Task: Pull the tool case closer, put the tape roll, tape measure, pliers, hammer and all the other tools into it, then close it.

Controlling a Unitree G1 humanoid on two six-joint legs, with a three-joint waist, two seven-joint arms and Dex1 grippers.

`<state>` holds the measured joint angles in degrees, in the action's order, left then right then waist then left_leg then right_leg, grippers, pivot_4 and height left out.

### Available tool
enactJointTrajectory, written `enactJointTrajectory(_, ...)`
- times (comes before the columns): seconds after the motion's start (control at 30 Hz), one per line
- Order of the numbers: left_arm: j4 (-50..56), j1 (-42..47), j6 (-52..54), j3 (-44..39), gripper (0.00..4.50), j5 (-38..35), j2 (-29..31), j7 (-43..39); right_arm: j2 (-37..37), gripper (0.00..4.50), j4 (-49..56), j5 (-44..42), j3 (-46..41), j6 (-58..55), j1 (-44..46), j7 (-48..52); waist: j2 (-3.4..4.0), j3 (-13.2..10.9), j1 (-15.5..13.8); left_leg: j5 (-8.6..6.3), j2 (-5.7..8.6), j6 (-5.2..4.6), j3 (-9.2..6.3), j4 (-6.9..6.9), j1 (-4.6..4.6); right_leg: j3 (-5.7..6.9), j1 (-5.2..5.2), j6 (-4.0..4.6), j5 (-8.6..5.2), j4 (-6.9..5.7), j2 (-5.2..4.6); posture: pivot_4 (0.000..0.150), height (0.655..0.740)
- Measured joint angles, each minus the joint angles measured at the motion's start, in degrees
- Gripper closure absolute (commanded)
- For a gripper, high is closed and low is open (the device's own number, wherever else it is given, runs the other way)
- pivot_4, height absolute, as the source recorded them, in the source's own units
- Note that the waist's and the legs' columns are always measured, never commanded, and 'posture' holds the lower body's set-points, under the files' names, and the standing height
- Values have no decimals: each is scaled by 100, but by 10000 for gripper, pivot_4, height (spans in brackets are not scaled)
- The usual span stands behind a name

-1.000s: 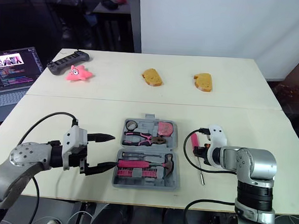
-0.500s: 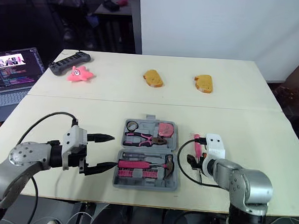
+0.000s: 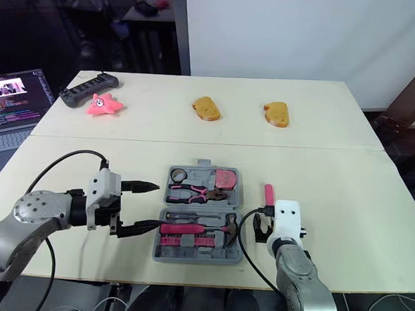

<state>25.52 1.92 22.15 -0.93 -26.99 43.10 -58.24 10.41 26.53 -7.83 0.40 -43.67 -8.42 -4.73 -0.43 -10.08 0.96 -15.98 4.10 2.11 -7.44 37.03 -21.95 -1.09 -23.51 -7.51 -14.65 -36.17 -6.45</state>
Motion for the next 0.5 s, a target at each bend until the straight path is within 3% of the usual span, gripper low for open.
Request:
enactJointTrajectory(0.13,-5,-72,-16,-4,0,1,69,-90,-72,610,-300,30,-54,229,63,97,-1,1,0,0,-1,0,-3,-1,3,0,3,0,0,1,0,1500,7400)
enactJointTrajectory(0.17,-4,-130,-21,-5,0,0,77,-120,-83,2956,-351,26,-74,298,62,142,0,1,6,0,-1,0,0,-3,13,-4,10,0,0,1,0,1500,7400)
enactJointTrajectory(0.23,-4,-205,-23,-5,0,1,78,-148,-99,9273,-440,13,-107,363,77,222,-1,1,-1,-1,-2,0,-1,-4,23,-3,20,1,-1,2,0,1500,7400)
enactJointTrajectory(0.43,7,-235,-25,-24,0,1,81,-137,-144,39051,-602,-22,-280,413,185,319,-2,2,-30,-1,0,-1,-2,-5,39,-3,40,1,-2,6,-2,1500,7400)
enactJointTrajectory(0.5,15,-235,-24,-24,0,0,81,-136,-144,41081,-610,-22,-284,419,190,356,-2,2,-22,-1,-1,-1,-2,-8,41,-3,39,1,-2,4,-1,1500,7400)
